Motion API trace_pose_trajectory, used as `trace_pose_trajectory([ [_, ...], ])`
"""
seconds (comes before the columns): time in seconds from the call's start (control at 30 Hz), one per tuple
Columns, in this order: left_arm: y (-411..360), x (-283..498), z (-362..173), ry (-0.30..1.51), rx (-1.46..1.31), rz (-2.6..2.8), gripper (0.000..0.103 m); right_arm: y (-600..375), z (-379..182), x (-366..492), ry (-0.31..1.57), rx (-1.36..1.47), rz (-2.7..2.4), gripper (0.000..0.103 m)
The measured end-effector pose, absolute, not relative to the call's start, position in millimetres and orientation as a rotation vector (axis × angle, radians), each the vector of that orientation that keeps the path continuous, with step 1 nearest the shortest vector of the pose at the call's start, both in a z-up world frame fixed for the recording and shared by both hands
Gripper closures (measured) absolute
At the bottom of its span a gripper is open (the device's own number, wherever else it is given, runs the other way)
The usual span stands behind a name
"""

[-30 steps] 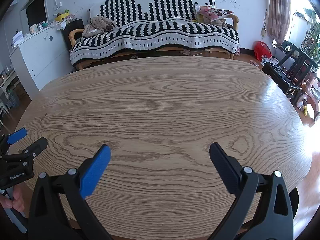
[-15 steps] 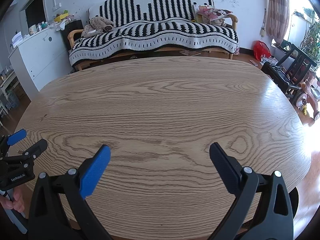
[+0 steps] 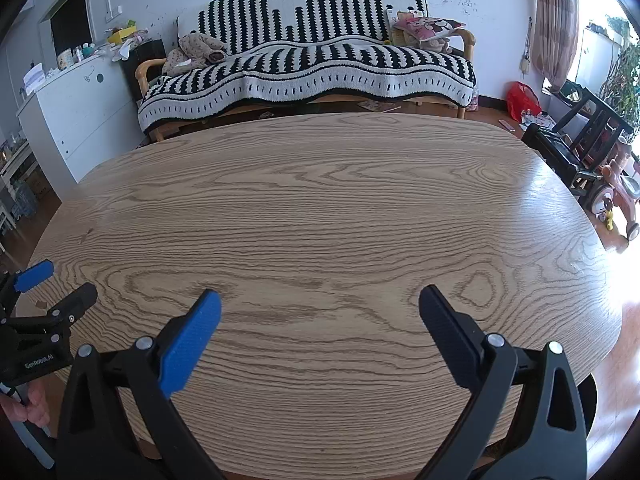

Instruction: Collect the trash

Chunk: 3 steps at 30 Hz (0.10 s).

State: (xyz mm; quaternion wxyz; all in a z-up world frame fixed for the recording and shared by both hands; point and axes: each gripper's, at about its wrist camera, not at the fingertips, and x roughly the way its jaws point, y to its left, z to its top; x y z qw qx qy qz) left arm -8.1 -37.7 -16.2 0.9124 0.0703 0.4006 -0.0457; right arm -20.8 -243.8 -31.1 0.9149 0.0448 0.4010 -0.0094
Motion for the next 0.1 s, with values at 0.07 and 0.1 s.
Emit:
trace_pose_trajectory([
  [0.07, -37.8, -8.1, -16.6, 0.825, 0.146, -0.093, 0.007, -243.4, -31.4, -19.9, 0.826, 0.093, -0.022, 0.007],
  [0.1, -37.7, -8.1, -16.7, 0.826, 0.144, -0.092, 0.007, -243.3, -31.6, -19.6, 0.826, 0.093, -0.023, 0.007],
])
